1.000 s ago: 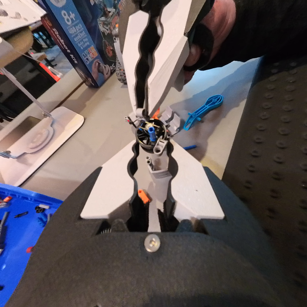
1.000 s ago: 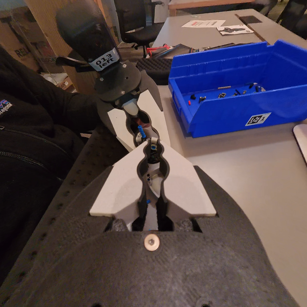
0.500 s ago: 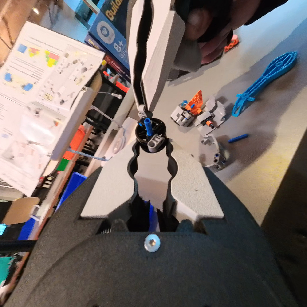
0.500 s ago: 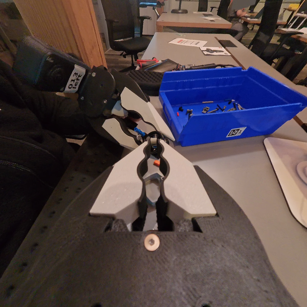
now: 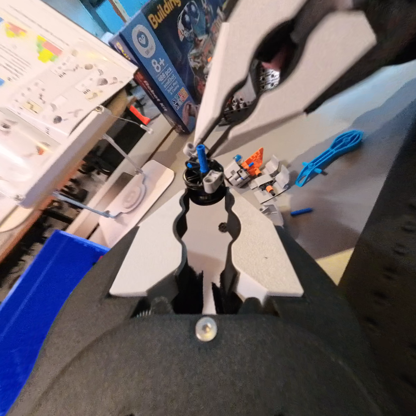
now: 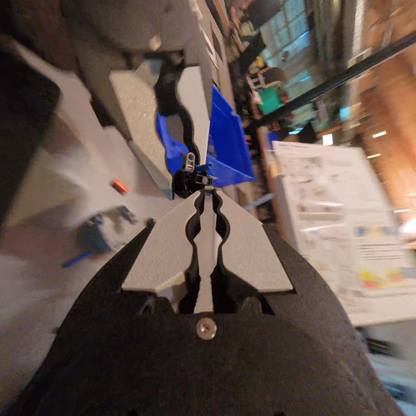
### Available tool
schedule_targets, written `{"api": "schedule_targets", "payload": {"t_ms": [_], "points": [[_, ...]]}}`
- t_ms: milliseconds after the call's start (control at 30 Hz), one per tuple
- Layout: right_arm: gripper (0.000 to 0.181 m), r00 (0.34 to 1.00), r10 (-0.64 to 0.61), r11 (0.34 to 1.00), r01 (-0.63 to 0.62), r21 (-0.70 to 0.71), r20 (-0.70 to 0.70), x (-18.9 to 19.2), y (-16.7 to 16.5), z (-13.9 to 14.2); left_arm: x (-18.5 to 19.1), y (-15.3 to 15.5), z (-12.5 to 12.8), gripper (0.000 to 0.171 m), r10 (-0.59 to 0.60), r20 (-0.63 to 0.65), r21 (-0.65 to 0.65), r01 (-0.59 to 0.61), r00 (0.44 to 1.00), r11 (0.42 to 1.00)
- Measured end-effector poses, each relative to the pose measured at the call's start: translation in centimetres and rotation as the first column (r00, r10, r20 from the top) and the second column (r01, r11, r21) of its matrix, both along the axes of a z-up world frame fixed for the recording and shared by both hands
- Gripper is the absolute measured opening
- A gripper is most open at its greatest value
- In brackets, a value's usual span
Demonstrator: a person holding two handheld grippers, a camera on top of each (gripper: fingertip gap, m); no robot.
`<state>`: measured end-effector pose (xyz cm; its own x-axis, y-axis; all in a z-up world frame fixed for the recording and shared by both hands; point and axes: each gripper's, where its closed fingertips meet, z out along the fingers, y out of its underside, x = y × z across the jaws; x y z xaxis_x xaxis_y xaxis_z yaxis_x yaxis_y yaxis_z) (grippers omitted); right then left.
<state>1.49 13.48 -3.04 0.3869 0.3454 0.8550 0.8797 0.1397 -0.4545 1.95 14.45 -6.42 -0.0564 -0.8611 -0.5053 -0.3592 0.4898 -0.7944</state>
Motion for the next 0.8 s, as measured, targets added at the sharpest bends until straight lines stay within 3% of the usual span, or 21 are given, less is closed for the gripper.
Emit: {"api": "schedule_targets", "payload": {"t_ms": [100,200,300,400,567,800], "points": [[0.004,0.967,-0.073,0.988,0.037,0.150,0.243,-0.5,-0.1,0.1,0.2,-0.2,-0.1,0.029,-0.028,-0.018,-0.119,0.025,0.999,0.993],[0.004,0.969,-0.052,0.987,0.013,0.157,0.244,-0.7,-0.3,0.2,0.3,-0.1,0.1,0.029,-0.039,-0.004,-0.178,0.038,0.999,0.983],[0.011,0.998,0.028,0.997,-0.033,0.069,0.061,-0.9,-0.7,0.5,0.2,0.4,0.6,0.030,-0.020,0.011,-0.142,0.021,1.000,0.990],[0.012,0.984,0.041,0.999,-0.047,-0.028,-0.173,-0.1,-0.6,1.3,0.2,0.6,0.6,0.030,-0.004,0.006,-0.072,0.005,1.000,0.997],[0.022,0.839,-0.006,0.956,-0.156,-0.250,-0.545,0.2,0.0,0.8,0.5,0.7,0.6,0.030,0.009,0.025,-0.033,-0.008,1.000,0.999],[0.013,0.661,-0.066,0.903,-0.278,-0.327,-0.747,0.2,0.1,0.8,1.0,1.1,0.7,0.030,0.057,0.033,0.056,-0.058,0.998,0.997]]}}
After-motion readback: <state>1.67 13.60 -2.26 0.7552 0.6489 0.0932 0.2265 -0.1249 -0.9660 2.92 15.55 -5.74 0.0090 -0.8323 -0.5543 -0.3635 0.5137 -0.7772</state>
